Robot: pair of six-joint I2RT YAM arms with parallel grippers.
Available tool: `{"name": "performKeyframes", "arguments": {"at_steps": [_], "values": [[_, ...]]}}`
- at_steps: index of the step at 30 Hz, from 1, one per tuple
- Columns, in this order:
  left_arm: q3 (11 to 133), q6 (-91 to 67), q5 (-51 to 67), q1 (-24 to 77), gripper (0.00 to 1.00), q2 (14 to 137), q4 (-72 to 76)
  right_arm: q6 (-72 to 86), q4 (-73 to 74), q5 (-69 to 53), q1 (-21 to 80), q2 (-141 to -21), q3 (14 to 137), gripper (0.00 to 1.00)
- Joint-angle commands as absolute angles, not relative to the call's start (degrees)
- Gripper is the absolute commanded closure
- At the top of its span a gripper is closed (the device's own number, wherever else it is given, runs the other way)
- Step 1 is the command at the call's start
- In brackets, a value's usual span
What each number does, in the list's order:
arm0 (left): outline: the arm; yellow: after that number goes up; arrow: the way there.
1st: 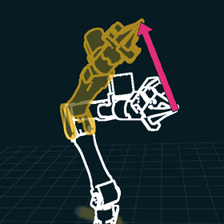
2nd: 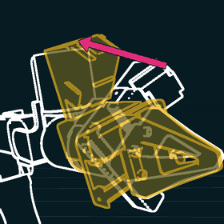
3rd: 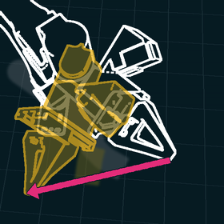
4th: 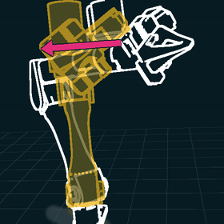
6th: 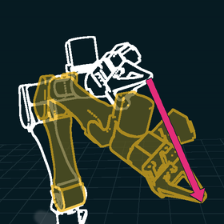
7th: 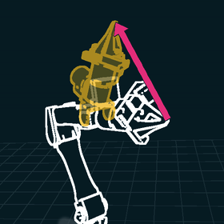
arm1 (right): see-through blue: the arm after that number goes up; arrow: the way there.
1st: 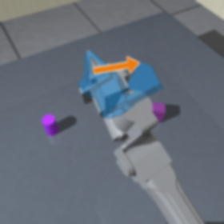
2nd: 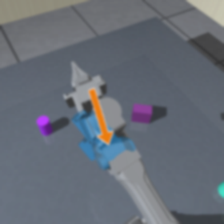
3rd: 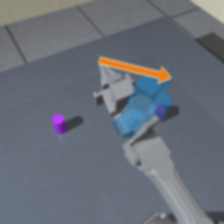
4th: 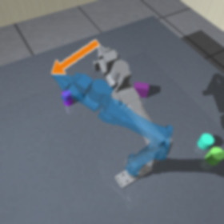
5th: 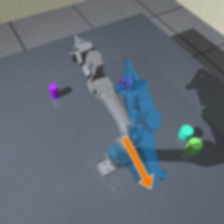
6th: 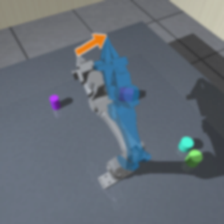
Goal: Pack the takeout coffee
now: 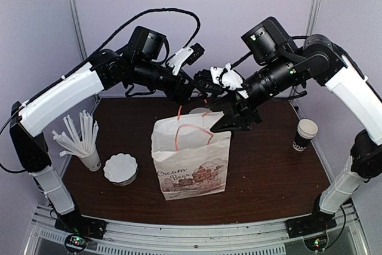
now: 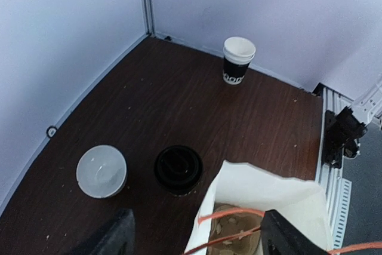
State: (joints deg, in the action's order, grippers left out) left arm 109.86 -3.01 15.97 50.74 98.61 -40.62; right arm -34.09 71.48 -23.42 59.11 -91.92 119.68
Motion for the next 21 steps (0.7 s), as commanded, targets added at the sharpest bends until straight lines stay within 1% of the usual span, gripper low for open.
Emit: {"name": "performKeyframes", "arguments": {"at_steps": [1,5,9,11,16,21], "values": [[106.23,-0.86,7.57,50.98,0.20,94.26,-42.70,-34.28,73.76,-25.22,54.60,-87.03,120.93,0.30],[102.61,3.02,5.00,50.93,0.14,89.21,-42.32,-33.54,73.22,-28.80,46.96,-84.32,117.17,0.30],[95.78,4.85,6.63,50.94,0.12,82.08,-40.08,-32.27,67.91,-30.74,37.65,-81.43,106.45,0.33],[92.27,5.44,6.44,50.98,0.11,78.78,-39.11,-32.15,65.87,-30.87,34.79,-81.06,101.78,0.34],[85.52,5.76,4.07,50.95,0.09,73.10,-37.23,-31.74,62.14,-30.58,30.43,-82.56,95.55,0.36],[81.55,4.22,0.91,50.98,0.09,70.43,-35.78,-32.84,60.61,-26.43,30.08,-88.52,94.90,0.38]]}}
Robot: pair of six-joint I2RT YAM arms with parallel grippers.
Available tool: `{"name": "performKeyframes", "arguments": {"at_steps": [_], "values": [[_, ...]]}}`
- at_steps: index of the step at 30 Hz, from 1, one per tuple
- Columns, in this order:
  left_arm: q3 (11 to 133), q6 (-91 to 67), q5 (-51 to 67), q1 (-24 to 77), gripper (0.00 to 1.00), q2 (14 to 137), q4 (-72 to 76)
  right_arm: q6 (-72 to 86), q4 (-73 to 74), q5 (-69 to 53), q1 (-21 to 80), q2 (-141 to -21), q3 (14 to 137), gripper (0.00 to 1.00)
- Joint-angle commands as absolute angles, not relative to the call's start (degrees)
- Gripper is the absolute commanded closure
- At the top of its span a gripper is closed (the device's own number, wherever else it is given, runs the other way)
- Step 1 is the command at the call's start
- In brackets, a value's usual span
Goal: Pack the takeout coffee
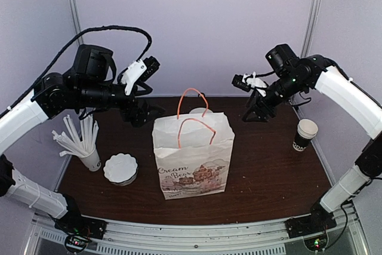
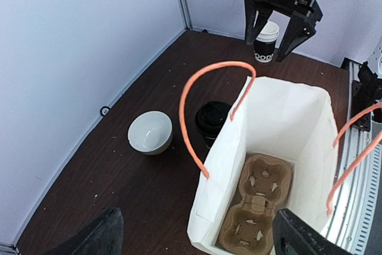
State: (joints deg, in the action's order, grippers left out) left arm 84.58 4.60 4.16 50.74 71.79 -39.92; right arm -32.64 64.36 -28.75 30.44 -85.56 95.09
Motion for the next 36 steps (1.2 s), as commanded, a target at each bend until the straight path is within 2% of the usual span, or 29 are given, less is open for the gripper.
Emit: {"name": "performKeyframes", "arguments": {"at_steps": [1,8,11,25,28,33,36], "values": [[80.33,3.74,-0.04,50.98,0.09,69.57,-35.06,-32.99,60.63,-26.34,30.06,-89.87,95.15,0.37],[74.31,1.14,-3.66,50.90,0.09,64.66,-32.62,-33.25,62.28,-27.84,30.28,-98.64,98.66,0.29],[74.27,1.22,-4.49,50.89,0.09,64.31,-33.06,-32.98,62.38,-25.90,30.30,-102.20,100.30,0.23],[76.56,1.61,-3.90,50.79,0.09,67.86,-33.61,-31.12,64.89,-22.94,32.22,-112.89,108.08,0.16],[77.24,1.58,-3.54,50.80,0.09,68.60,-33.62,-31.26,66.47,-22.81,32.58,-115.07,109.83,0.11],[77.25,1.49,-3.27,50.80,0.09,69.30,-33.63,-31.30,66.16,-22.22,33.43,-115.88,109.80,0.10],[77.64,1.41,-3.01,50.80,0.09,69.66,-33.83,-31.44,65.97,-21.51,33.82,-116.08,109.62,0.14]]}}
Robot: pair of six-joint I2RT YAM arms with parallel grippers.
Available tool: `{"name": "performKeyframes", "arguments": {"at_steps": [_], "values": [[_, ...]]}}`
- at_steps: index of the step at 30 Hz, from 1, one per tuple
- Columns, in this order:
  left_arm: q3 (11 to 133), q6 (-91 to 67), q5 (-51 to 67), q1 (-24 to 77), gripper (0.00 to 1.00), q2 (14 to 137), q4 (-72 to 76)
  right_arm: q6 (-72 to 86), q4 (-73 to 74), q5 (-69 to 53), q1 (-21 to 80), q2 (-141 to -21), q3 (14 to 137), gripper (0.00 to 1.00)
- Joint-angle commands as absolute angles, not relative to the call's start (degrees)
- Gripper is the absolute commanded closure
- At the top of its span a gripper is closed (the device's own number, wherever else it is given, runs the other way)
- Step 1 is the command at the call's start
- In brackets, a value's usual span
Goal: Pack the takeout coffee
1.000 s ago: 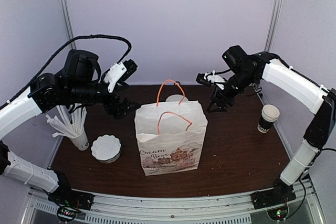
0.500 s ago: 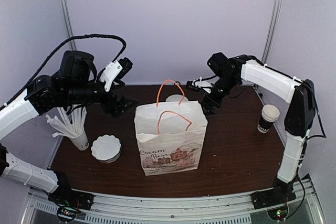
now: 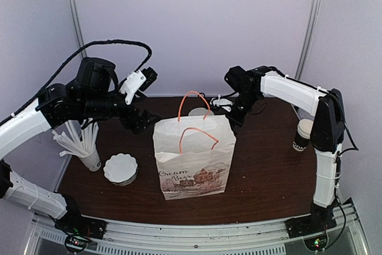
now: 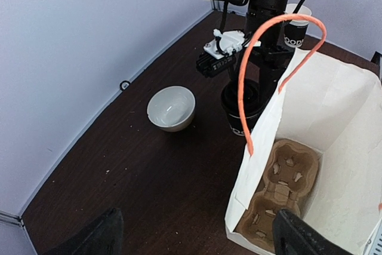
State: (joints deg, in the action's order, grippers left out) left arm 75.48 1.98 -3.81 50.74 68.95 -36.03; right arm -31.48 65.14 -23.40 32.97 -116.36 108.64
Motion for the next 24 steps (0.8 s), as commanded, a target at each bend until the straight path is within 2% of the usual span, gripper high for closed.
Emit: {"name": "performKeyframes", "arguments": {"at_steps": [1,9,24], "values": [[77.75,1.41,-2.98,50.80,0.09,69.73,-33.83,-31.46,66.03,-21.28,33.91,-116.17,109.40,0.15],[78.22,1.31,-2.41,50.80,0.09,70.53,-33.92,-30.95,66.36,-17.16,34.76,-117.61,109.69,0.25],[78.26,1.22,-1.92,50.80,0.09,70.74,-34.25,-30.91,65.26,-13.42,35.10,-115.73,109.89,0.15]]}}
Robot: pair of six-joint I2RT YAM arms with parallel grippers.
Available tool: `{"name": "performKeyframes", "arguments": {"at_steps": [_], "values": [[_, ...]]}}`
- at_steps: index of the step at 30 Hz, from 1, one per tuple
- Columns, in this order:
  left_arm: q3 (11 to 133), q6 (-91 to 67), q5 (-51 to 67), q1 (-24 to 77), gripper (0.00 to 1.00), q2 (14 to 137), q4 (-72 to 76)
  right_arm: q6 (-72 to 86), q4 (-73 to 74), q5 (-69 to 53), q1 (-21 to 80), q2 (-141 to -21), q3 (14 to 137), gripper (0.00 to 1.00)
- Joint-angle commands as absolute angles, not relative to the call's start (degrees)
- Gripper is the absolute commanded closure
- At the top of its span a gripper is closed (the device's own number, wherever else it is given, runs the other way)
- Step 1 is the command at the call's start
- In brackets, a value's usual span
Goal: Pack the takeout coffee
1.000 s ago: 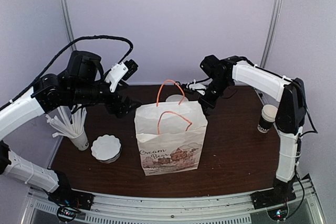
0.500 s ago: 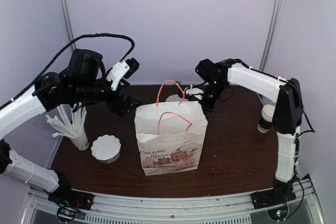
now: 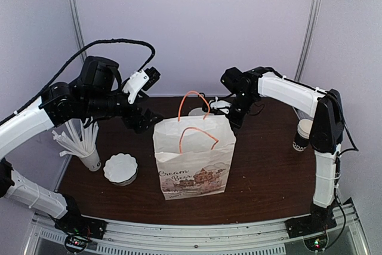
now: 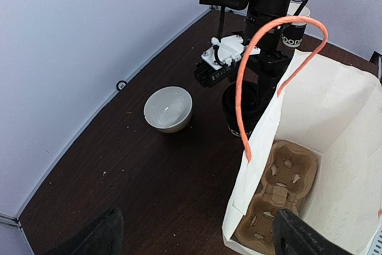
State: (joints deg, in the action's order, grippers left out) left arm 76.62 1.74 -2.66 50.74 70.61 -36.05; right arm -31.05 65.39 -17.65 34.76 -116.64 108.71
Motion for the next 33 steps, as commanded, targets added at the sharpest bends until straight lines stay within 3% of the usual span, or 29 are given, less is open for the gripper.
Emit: {"name": "performKeyframes", "arguments": {"at_steps": [1,8,9,11,22,33], "values": [[78.38,1.31,-1.93,50.80,0.09,70.74,-34.27,-31.00,65.44,-13.37,35.10,-115.63,110.01,0.15],[79.01,1.55,-1.48,50.80,0.09,71.34,-34.56,-31.27,64.97,-13.02,35.16,-115.34,109.70,0.11],[79.06,1.58,-1.42,50.80,0.09,71.43,-34.66,-31.29,64.97,-12.93,35.16,-115.39,109.77,0.03],[79.10,1.50,-1.36,50.80,0.09,71.42,-34.71,-31.20,65.02,-13.13,35.16,-115.13,109.85,0.01],[79.28,1.32,-0.81,50.80,0.09,72.15,-34.43,-31.31,65.36,-18.49,35.20,-112.77,110.30,0.07],[79.54,1.05,-0.20,50.80,0.09,72.78,-34.28,-29.77,65.08,-15.06,35.18,-116.16,110.42,0.05]]}}
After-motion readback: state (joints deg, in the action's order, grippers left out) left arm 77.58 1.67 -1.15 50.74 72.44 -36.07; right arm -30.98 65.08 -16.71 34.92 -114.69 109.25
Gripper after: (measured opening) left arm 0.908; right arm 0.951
